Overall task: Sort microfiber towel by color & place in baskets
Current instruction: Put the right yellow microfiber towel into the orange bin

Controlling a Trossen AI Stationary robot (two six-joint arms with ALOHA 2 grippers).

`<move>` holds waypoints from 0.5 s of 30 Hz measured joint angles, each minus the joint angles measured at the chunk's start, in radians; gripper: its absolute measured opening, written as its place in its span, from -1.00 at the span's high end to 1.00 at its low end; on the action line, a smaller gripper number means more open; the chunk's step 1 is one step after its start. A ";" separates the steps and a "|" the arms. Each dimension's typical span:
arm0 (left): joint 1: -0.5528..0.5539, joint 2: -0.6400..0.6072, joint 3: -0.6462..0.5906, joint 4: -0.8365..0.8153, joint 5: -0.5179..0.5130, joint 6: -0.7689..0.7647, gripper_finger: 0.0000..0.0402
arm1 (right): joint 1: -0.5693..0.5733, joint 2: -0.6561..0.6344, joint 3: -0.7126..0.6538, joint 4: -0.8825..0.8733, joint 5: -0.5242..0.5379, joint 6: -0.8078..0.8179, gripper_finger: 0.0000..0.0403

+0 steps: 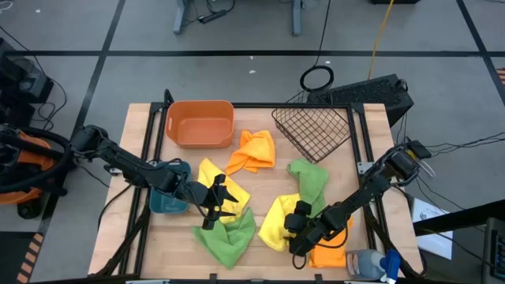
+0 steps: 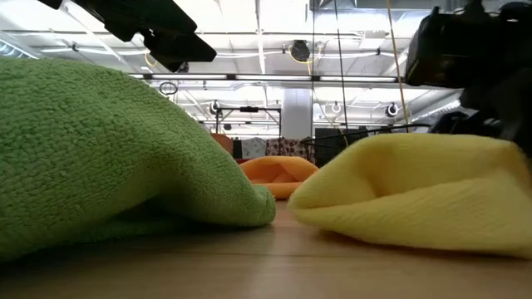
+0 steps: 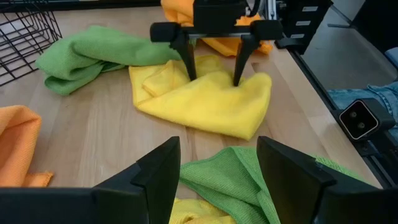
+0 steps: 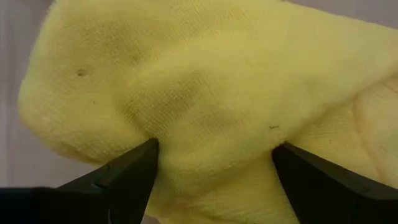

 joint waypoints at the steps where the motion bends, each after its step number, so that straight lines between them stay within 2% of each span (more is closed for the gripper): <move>1: 0.000 0.000 0.000 0.003 0.000 0.001 -0.09 | -0.005 0.010 0.001 0.000 -0.013 0.000 -0.56; 4: 0.000 0.000 0.000 0.009 -0.002 0.002 -0.09 | -0.013 0.035 0.002 0.004 -0.022 -0.001 -0.54; 7: 0.000 0.000 0.000 0.024 -0.002 0.007 -0.09 | -0.018 0.038 0.001 0.004 -0.024 -0.014 -0.40; 10: 0.000 0.000 0.000 0.031 -0.003 0.023 -0.09 | -0.026 0.036 0.000 0.005 -0.040 -0.019 -0.16; 15: 0.000 0.000 0.000 0.056 -0.003 0.029 -0.09 | -0.041 0.037 -0.001 0.012 -0.067 -0.036 0.44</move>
